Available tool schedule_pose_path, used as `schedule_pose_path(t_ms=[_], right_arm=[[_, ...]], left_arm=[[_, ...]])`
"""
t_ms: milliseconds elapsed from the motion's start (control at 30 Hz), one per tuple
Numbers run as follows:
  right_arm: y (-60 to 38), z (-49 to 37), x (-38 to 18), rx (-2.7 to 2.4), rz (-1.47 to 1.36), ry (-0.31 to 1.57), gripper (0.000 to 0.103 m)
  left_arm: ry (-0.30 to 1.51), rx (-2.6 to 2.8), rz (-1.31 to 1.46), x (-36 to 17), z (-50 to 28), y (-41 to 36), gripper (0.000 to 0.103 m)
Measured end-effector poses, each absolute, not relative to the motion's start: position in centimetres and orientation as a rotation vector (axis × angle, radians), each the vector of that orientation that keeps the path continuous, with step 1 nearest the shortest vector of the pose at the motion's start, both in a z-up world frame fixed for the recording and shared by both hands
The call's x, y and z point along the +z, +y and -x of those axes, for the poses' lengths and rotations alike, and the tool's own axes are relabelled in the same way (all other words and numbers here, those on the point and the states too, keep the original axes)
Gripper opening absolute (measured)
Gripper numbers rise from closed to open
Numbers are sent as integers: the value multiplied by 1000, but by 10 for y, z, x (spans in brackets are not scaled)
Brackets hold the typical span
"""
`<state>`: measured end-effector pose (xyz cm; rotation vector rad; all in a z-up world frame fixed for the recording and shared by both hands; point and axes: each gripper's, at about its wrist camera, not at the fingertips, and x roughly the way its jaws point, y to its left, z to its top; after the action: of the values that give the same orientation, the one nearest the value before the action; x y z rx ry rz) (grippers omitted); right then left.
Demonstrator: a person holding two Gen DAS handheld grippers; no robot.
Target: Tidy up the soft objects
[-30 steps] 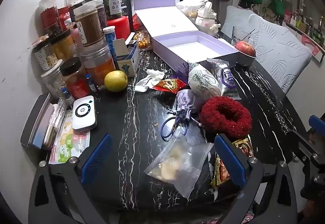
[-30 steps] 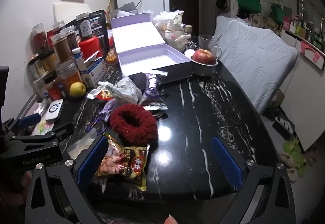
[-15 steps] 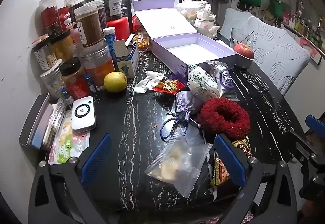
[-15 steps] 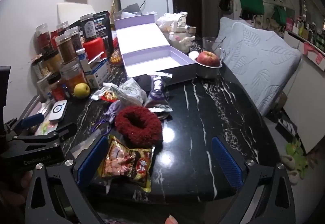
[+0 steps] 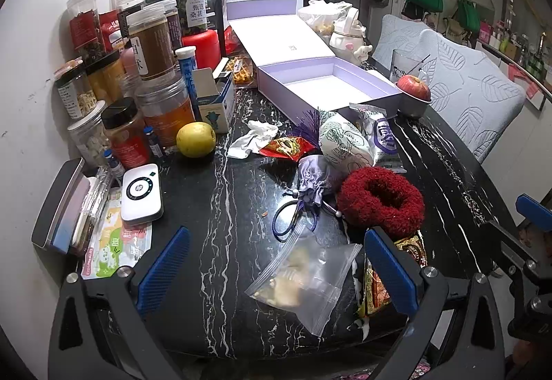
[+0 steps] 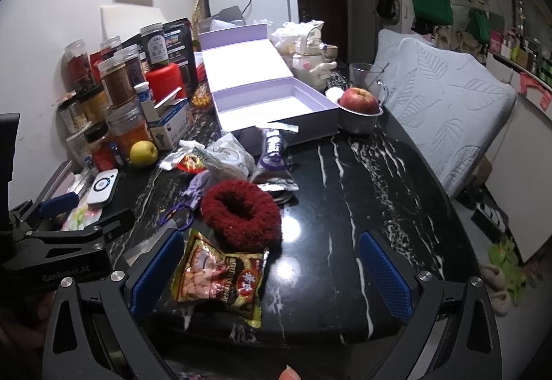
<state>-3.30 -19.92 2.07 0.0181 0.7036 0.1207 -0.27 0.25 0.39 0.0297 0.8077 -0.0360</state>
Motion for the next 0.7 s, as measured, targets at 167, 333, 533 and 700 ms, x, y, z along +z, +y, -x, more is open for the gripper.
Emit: schedule_pose_path(t_ms=[167, 333, 533, 700], right_arm=[[-198, 32, 20, 123, -17, 708, 103], [-198, 33, 20, 109, -16, 708, 103], [-199, 33, 17, 94, -23, 721, 103], [-200, 33, 17, 83, -22, 724, 103]], left_arm=[[807, -37, -28, 4, 2, 2, 103], [798, -41, -12, 4, 2, 1, 103], [796, -50, -1, 4, 3, 4, 103], [793, -53, 0, 5, 3, 4, 103]])
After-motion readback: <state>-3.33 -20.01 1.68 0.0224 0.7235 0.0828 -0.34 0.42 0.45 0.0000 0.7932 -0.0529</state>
